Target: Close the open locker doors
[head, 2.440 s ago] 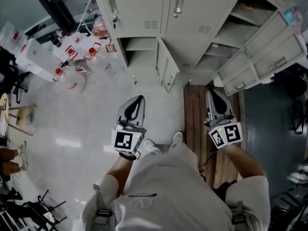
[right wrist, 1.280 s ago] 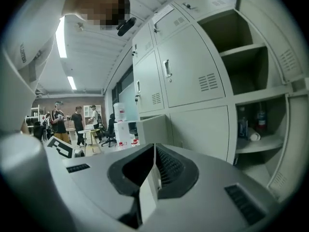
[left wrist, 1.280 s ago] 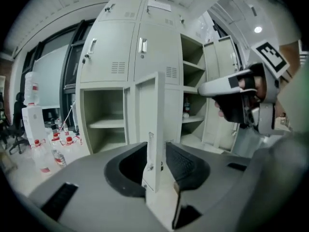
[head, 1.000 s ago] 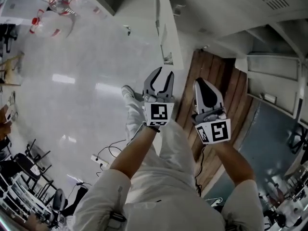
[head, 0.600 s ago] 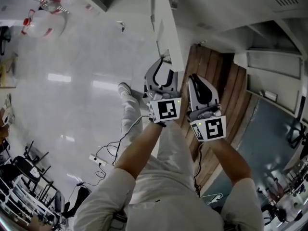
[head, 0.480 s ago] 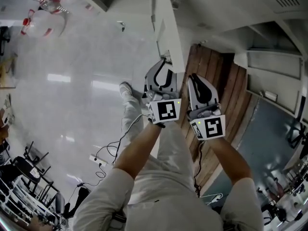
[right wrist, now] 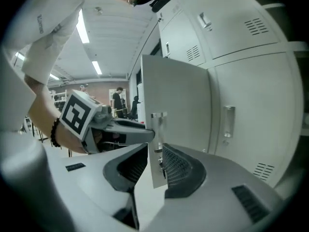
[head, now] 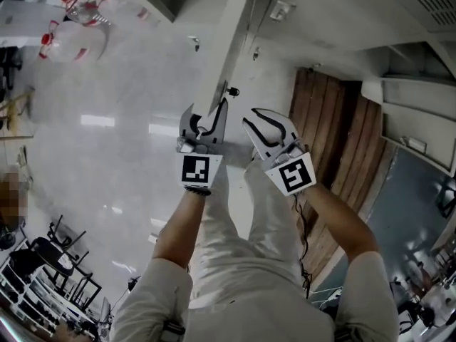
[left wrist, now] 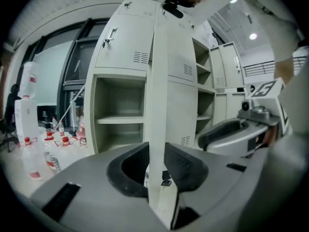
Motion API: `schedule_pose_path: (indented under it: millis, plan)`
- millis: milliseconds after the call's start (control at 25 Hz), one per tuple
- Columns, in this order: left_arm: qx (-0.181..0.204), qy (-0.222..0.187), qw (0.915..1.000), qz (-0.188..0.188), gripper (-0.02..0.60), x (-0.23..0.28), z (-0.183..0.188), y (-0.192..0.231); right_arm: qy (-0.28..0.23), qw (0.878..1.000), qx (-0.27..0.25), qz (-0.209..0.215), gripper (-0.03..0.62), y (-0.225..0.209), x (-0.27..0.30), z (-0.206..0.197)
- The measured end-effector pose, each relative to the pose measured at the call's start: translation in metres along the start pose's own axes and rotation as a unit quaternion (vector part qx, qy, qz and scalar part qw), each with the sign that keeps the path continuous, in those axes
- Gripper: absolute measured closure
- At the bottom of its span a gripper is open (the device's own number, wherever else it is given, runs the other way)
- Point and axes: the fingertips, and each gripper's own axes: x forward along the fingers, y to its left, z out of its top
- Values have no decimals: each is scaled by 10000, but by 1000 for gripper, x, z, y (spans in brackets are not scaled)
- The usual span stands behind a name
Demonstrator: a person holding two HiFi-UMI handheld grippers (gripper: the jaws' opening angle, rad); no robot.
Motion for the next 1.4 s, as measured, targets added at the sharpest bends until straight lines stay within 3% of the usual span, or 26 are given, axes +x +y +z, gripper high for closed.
schedule_pose_path:
  millis: [280, 480, 600, 680, 840, 1040, 1200, 1400]
  plan:
    - [398, 3, 9904, -1325, 486, -3, 1, 34, -309, 9986, -382, 204, 474, 18, 77, 19]
    - [582, 17, 9790, -1952, 486, -3, 4, 61, -258, 9968, -665, 373, 464, 23, 107, 32]
    - [939, 93, 9695, -2262, 489, -3, 5, 77, -178, 9950, -842, 509, 464, 28, 124, 37]
    - [1100, 179, 9668, -2301, 488, -3, 3, 92, -204, 9944, -894, 523, 464, 29, 137, 41]
    - [1105, 160, 9720, -2067, 495, -3, 1, 127, -281, 9966, -680, 364, 464, 21, 165, 48]
    - [697, 305, 9831, -1664, 502, -19, -20, 167, -271, 9963, -752, 302, 464, 15, 199, 53]
    - [515, 456, 9856, -1545, 512, -32, -40, 180, -355, 9964, -737, 203, 467, 7, 224, 61]
    - [435, 502, 9868, -1477, 520, -36, -54, 191, -501, 9969, -605, -99, 523, -7, 248, 72]
